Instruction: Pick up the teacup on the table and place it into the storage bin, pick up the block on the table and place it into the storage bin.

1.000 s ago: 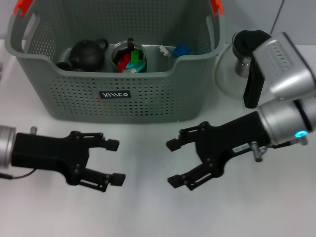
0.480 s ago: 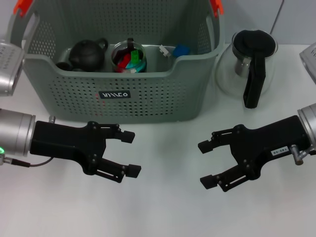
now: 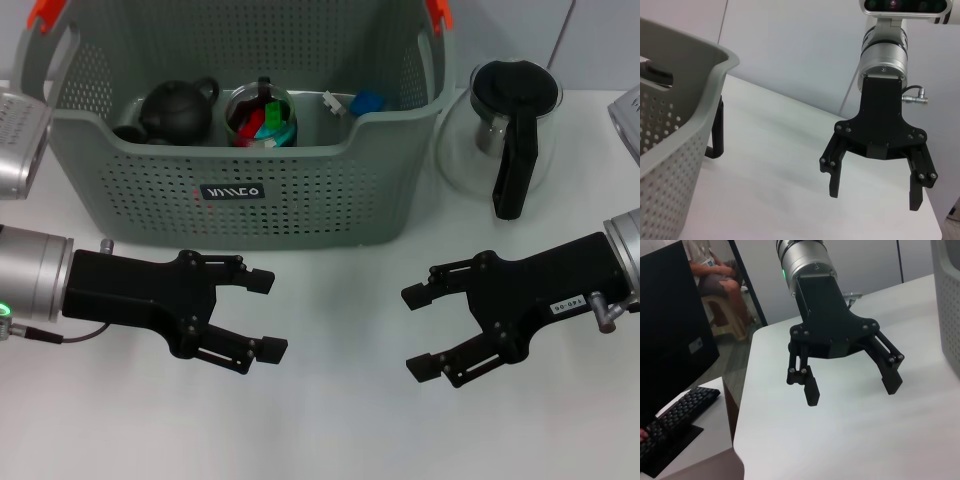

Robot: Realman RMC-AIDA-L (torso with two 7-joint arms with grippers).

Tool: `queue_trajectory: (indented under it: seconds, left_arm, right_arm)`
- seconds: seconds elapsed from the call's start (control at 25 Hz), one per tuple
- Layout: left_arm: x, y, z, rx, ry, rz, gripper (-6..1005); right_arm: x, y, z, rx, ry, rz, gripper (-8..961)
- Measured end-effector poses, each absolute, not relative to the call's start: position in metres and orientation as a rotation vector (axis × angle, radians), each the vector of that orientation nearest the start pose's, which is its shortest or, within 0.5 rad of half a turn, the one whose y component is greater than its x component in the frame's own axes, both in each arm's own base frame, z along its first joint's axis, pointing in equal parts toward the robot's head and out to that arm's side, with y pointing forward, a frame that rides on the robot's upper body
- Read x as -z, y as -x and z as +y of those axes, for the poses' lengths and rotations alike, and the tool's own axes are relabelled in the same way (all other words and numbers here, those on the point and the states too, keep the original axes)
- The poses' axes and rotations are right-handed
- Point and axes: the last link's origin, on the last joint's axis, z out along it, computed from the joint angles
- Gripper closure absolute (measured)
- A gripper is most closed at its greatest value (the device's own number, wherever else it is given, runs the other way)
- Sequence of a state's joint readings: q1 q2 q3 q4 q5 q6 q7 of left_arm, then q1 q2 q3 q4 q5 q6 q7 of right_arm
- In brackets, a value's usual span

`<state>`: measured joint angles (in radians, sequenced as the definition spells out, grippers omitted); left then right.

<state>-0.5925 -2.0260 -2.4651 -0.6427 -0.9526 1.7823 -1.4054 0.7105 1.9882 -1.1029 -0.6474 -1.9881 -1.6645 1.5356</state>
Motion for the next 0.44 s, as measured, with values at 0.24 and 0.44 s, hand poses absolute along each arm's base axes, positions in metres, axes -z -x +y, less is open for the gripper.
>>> queue_trajectory:
  seconds: [0.24, 0.44]
  left_arm:
    - [-0.0066, 0.2548, 0.311, 0.585, 3.043, -0.578, 40]
    - [-0.0052, 0.2542, 0.3109, 0.586, 3.045, -0.578, 40]
  right_arm:
    - [0.0186, -0.2039, 0.3387, -0.355, 3.228, 0.409, 8]
    - [0.0185, -0.2046, 0.3384, -0.356, 3.227, 0.412, 8]
